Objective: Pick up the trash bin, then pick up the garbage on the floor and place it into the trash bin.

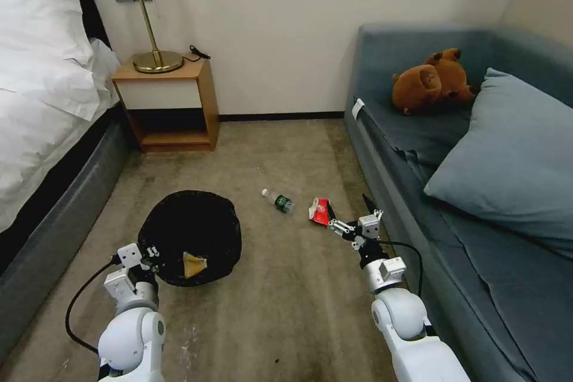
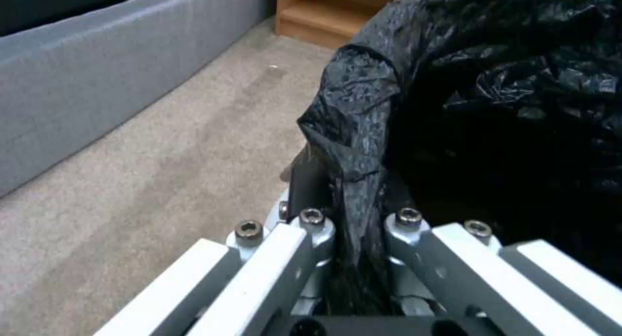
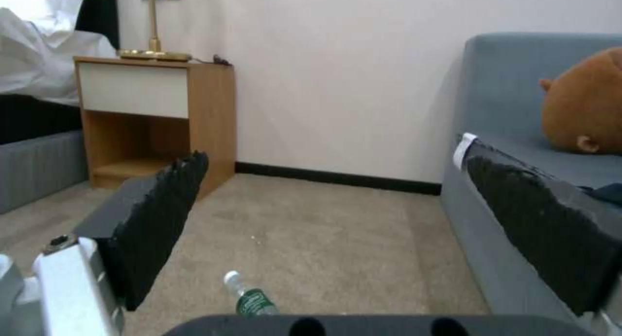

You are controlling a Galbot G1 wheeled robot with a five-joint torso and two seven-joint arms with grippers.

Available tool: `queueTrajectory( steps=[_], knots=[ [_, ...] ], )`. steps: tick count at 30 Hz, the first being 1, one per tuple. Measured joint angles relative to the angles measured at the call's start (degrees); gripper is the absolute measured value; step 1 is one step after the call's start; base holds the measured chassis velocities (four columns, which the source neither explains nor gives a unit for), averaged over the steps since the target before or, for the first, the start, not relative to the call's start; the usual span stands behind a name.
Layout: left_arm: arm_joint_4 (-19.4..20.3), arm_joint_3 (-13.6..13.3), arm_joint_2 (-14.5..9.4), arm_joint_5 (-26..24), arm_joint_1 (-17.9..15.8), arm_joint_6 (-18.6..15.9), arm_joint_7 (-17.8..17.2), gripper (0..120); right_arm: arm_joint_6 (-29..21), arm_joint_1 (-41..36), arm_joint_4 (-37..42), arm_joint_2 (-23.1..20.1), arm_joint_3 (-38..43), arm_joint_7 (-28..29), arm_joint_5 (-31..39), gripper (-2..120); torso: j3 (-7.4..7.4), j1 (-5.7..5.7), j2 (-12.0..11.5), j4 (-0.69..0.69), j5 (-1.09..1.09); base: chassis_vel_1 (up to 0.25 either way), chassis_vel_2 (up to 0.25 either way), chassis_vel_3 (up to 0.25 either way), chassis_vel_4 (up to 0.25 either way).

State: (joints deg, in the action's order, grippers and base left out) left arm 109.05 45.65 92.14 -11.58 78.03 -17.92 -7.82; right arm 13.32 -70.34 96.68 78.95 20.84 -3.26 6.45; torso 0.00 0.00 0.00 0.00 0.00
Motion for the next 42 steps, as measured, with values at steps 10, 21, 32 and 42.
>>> queueTrajectory(
  steps=[10,21,32,42],
  knots=[
    [0.0,0.2,0.0,0.0,-0.3,0.0,0.0,3,0.0,0.2,0.0,0.0,0.0,0.1,-0.2,100,0.00,0.00,0.0,0.00,0.00,-0.024,0.023,0.021,-0.022],
    [-0.2,0.1,0.0,0.1,-0.4,0.1,0.0,3,-0.1,0.5,-0.1,-0.2,0.1,-0.5,-0.1,100,0.00,0.00,0.0,0.00,0.00,-0.061,0.050,0.066,-0.060],
    [-0.2,0.1,0.0,0.2,-0.5,0.1,0.0,3,-0.1,0.7,-0.4,-0.2,0.0,-0.5,-0.1,100,0.00,0.00,0.0,0.00,0.00,-0.039,0.048,0.051,-0.054],
    [-0.2,0.0,0.0,0.4,-0.4,0.1,0.0,3,0.0,0.4,-0.5,0.0,0.0,-0.5,-0.1,100,0.00,0.00,0.0,0.00,0.00,-0.045,0.050,0.052,-0.043]
  ],
)
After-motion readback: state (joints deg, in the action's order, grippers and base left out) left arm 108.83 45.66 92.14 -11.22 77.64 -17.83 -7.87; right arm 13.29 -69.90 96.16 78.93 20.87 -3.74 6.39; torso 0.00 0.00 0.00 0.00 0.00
